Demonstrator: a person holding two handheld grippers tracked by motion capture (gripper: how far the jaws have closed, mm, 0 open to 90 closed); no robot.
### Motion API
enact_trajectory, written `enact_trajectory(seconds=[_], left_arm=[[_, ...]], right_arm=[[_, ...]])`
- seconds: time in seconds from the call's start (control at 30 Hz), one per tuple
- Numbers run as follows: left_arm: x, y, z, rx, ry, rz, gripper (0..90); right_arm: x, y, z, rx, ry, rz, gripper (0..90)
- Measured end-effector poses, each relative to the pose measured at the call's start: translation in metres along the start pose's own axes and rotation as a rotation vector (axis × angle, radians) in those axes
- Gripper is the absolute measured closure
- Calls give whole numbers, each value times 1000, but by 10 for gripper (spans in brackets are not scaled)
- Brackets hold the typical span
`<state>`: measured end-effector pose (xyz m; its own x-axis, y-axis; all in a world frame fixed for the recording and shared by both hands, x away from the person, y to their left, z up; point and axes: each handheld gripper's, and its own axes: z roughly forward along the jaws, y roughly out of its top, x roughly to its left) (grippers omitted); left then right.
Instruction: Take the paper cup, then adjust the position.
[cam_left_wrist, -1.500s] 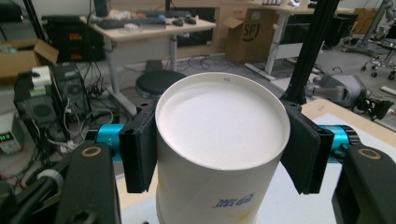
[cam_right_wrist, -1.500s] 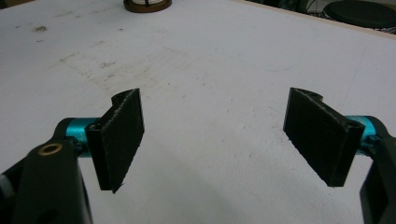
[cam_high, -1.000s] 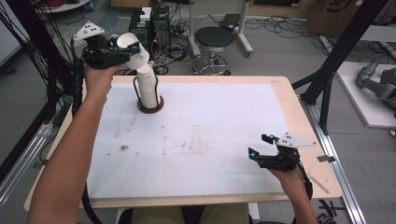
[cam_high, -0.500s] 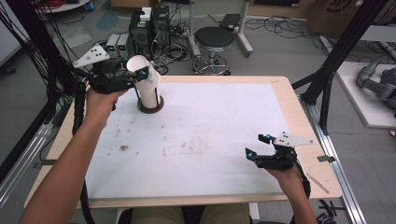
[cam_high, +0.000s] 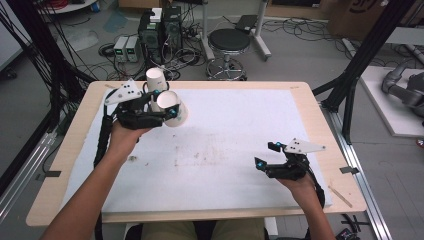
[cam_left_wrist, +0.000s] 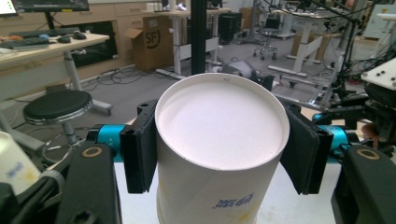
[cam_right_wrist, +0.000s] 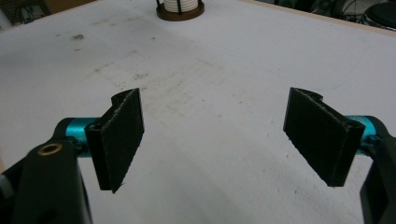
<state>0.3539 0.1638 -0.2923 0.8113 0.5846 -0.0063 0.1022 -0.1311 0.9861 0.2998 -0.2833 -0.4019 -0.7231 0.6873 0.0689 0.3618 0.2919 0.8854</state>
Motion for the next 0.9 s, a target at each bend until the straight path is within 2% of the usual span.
enact_trajectory(seconds=[0.1, 0.57, 0.77, 0.9], left_arm=[[-5, -4, 3, 8, -11, 8, 364], [-14, -17, 9, 22, -69, -1, 364], [-22, -26, 13, 37, -101, 3, 364], [-28, -32, 16, 56, -137, 7, 364]], right_arm=[[1, 2, -1, -5, 7, -10, 205], [6, 9, 3, -6, 42, -21, 198], [11, 18, 11, 5, 102, -47, 198], [13, 23, 18, 1, 153, -40, 198]])
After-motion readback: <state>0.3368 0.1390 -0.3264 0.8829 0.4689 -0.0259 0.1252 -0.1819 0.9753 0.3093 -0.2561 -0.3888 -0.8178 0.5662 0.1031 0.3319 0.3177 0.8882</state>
